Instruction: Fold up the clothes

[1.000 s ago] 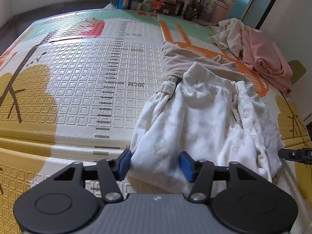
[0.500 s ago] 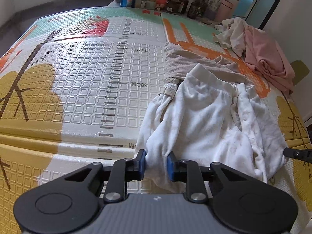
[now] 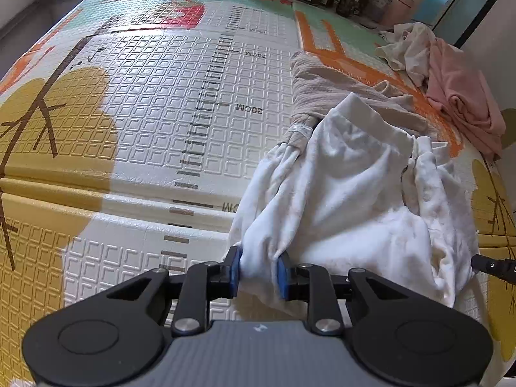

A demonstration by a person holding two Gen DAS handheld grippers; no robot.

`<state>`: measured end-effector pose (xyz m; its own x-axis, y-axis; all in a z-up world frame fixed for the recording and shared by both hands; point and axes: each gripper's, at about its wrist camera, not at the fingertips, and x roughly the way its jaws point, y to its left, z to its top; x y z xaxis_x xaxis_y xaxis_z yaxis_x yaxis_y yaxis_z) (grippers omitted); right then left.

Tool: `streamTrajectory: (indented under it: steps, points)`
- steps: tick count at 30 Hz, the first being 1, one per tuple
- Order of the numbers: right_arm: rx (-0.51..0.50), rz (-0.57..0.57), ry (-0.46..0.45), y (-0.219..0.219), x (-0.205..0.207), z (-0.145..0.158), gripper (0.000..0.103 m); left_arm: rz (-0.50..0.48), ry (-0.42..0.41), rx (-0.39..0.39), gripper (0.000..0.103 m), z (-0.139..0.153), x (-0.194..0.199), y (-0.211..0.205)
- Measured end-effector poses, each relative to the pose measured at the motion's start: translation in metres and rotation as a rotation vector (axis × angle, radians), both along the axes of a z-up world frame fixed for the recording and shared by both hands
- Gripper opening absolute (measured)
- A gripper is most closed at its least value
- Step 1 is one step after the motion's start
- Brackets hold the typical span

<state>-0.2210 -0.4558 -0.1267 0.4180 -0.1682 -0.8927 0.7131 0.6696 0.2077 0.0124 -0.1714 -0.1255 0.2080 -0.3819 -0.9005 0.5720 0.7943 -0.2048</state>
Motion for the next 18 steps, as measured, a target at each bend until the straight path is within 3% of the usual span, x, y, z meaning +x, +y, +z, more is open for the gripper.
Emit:
streamTrajectory:
  steps: [6,8,14,18]
  points:
    - [0.033,-0.021,-0.105,-0.003,-0.009,0.018,0.017,0.005,-0.015,-0.018,0.033,0.012,-0.006,0.001]
    - [0.029,-0.019,-0.149,-0.002,-0.012,0.029,0.017,0.001,-0.04,-0.023,0.035,0.02,-0.011,0.001]
    - [0.024,0.092,-0.225,0.018,-0.004,0.058,0.017,-0.058,-0.146,-0.086,0.052,0.052,-0.035,-0.004]
    - [0.053,0.178,-0.244,0.039,0.004,0.067,0.017,-0.16,-0.189,-0.131,0.056,0.065,-0.055,-0.013]
